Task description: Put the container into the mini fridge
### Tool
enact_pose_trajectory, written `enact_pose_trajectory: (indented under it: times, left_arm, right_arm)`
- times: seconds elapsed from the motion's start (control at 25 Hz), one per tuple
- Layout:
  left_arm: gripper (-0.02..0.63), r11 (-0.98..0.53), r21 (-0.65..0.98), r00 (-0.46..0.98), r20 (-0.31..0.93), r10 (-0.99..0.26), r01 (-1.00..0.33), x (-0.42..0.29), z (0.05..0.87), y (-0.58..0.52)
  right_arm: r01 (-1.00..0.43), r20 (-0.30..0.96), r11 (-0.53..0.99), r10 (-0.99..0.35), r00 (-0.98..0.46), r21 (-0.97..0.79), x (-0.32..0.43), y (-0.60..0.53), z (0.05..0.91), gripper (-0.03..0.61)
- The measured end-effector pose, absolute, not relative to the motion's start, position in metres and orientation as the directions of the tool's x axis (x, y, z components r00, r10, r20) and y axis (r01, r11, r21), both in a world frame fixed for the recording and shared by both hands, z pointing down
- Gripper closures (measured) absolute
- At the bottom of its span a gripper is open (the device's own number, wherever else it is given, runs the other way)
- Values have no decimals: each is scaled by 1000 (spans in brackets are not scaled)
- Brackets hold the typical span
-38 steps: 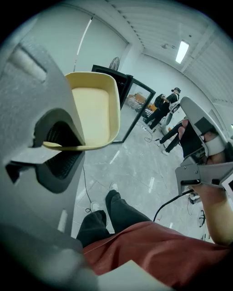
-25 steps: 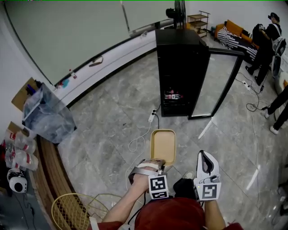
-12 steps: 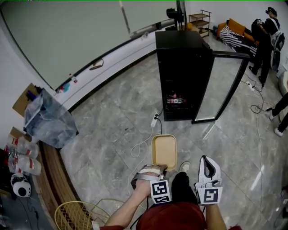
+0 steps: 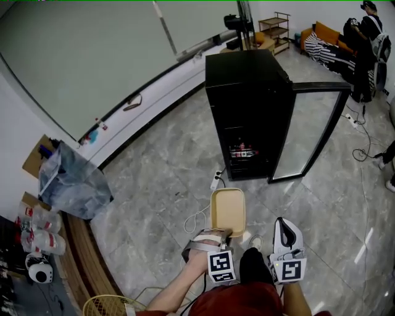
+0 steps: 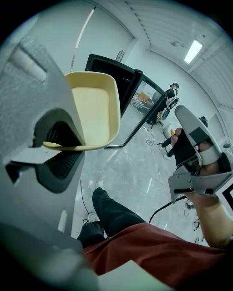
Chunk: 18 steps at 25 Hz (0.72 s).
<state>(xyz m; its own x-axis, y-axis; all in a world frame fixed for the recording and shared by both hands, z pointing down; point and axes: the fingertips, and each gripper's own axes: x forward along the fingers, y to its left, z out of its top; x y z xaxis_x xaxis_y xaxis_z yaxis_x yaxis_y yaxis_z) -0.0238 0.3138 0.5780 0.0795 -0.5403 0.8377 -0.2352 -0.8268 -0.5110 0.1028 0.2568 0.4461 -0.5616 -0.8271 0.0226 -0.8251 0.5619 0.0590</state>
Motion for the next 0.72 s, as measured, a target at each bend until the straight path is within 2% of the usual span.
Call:
enact_pose_trajectory:
  times: [0.72]
  left_arm:
    - [594, -830, -508, 59, 844, -532, -229, 5, 572, 117]
  right_arm:
    - [-835, 10, 549, -836, -549, 21, 133, 66, 451, 578]
